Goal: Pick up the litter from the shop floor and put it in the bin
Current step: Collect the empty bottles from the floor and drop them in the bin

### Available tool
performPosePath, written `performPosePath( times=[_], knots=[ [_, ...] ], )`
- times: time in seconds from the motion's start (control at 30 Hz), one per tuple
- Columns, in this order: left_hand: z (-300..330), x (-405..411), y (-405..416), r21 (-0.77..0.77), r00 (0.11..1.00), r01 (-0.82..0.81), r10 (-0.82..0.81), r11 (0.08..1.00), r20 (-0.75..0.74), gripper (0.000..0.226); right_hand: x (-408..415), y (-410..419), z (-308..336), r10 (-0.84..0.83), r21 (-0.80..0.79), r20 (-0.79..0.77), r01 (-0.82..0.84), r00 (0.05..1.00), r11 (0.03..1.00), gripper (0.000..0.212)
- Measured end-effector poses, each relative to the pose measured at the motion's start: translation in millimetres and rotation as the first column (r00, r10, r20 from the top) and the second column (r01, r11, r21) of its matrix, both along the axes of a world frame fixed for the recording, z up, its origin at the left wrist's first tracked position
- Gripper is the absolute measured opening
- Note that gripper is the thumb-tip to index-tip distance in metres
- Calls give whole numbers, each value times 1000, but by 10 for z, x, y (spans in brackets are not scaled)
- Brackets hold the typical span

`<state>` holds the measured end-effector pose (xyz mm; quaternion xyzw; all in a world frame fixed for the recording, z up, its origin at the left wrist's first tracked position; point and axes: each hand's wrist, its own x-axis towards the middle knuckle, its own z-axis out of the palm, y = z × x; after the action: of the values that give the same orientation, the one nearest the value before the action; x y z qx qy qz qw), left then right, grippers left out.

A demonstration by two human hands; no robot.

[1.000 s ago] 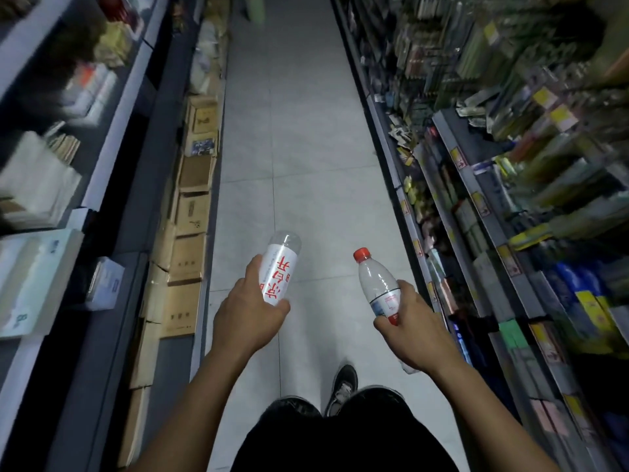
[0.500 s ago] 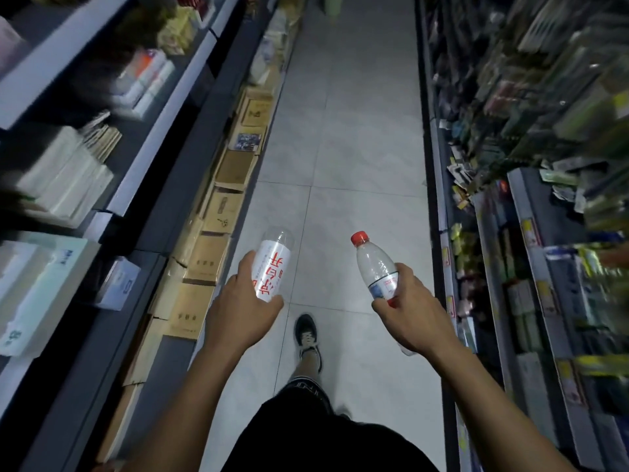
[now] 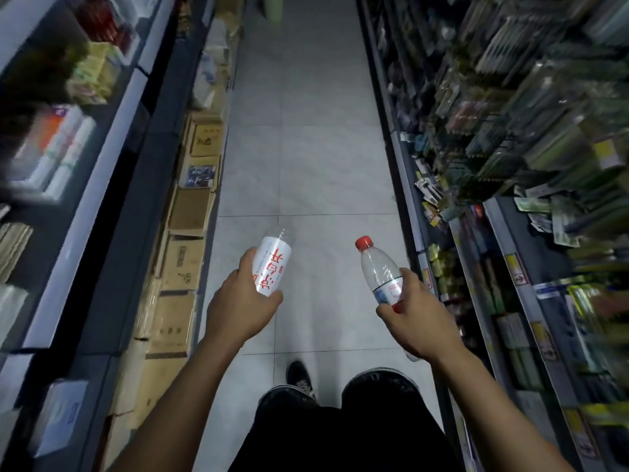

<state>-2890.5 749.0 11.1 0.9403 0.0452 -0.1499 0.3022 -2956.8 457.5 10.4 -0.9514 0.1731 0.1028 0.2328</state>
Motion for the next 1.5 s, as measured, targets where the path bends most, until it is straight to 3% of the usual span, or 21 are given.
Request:
performPosePath(
  times=[0.3,0.53,0.87,1.2,1.5],
  knots=[
    [5,1357,-603,27,992,128,-128,991,11,86,905,-518,-122,-144,27,-9,144,990,989,67],
    [34,2487,-1305,47,985,167,-169,985,23,84,2056,-1137,-219,-194,95,28,190,981,977,66],
    [118,3695,-1719,22,1000,-5,5,1000,3,91,3863,-1676,-77,-13,109,39,9,999,994,64],
    [-64,5042,-1363,-35,979,-200,201,979,20,89,5788,-1412,-117,145,104,34,-148,989,984,57],
    [-94,6694,-1015,-47,989,-135,138,990,60,93,7273,-1073,-38,128,55,2,-128,992,990,59]
  ],
)
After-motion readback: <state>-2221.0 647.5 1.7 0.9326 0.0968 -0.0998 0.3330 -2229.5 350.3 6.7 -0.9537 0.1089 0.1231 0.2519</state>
